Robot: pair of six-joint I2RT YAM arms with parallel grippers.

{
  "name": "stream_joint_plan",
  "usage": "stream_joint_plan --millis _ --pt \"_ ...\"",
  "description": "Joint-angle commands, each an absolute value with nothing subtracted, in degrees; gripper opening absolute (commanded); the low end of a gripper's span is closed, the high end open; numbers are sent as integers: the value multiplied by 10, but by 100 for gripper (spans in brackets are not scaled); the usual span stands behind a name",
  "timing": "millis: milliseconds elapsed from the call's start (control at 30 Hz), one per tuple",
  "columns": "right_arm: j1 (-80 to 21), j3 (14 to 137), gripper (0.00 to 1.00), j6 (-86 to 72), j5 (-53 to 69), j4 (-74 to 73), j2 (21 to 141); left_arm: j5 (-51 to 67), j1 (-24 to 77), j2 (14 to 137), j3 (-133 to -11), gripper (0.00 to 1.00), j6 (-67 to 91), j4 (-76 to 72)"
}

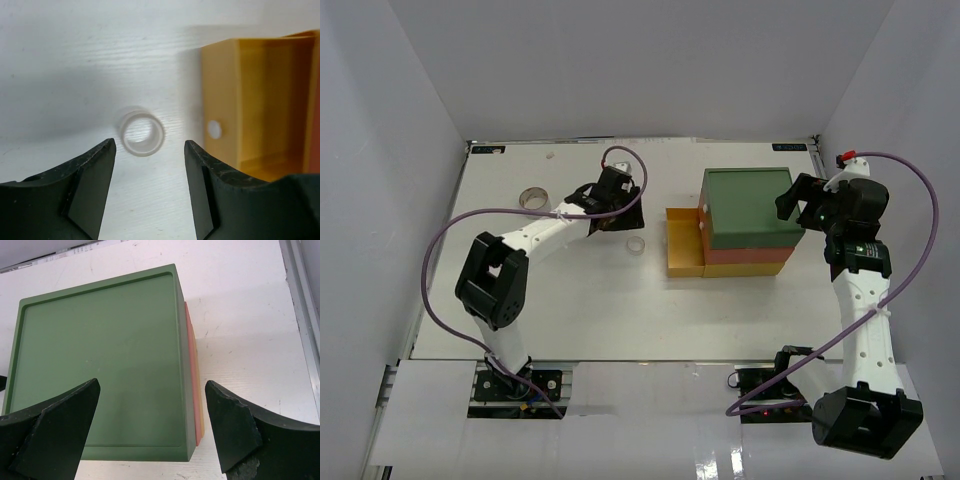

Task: Sort the stationery into containers
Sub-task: Pick up the stationery from the center of the board.

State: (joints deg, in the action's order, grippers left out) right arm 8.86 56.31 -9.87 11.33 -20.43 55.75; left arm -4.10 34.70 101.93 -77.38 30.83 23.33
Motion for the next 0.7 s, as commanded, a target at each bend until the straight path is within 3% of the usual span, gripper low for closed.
stream_joint_plan --millis 0,367,567,667 --pt "84 555 92 -91 120 -185 546 -35 338 1022 -747 68 288 244" --pt "78 548 92 -89 111 -186 536 -45 326 1106 -762 61 278 236" --pt "77 548 92 -89 110 -185 537 -47 325 1116 -761 52 274 235" --pt "77 547 92 -89 111 -183 536 -47 326 1120 -762 42 273 235"
